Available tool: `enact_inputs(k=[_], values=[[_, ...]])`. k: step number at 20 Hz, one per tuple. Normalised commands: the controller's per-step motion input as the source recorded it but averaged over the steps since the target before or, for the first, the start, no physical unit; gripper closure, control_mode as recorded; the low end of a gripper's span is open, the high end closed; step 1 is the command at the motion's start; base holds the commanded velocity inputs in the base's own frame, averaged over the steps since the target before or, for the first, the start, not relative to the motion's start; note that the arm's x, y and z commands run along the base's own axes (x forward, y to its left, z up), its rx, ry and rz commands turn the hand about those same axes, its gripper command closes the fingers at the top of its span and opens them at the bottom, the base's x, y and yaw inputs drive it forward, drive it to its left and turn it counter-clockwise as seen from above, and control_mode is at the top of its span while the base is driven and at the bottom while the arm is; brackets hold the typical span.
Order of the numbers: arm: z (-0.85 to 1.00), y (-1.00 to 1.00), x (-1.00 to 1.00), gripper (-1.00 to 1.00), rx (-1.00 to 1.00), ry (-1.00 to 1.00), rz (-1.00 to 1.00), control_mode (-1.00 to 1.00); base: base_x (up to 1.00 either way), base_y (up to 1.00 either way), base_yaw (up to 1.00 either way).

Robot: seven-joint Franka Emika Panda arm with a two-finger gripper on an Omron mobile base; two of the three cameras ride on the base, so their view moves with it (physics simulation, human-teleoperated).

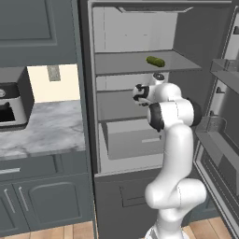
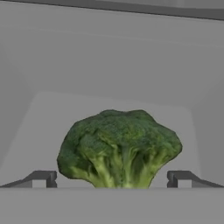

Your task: Place the cold items (cucumber and broccoli) from the fridge in one tupperware on the dining counter. Place the warm items (kebab skewer and hot dog) in the stove area in another tupperware.

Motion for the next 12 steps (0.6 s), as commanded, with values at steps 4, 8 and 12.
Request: enact_inputs(k=[4, 8, 12], values=[[-0.19, 0.00, 0.14, 1.00, 0.00, 0.00, 0.06, -1.00, 0.00, 0.00, 0.00], [-0.22, 0.00, 0.06, 1.00, 0.00, 0.00, 0.09, -1.00, 0.00, 0.00, 0.00], [-0.19, 0.00, 0.00, 1.00, 0.00, 0.08, 0.12, -1.00, 0.00, 0.00, 0.00]])
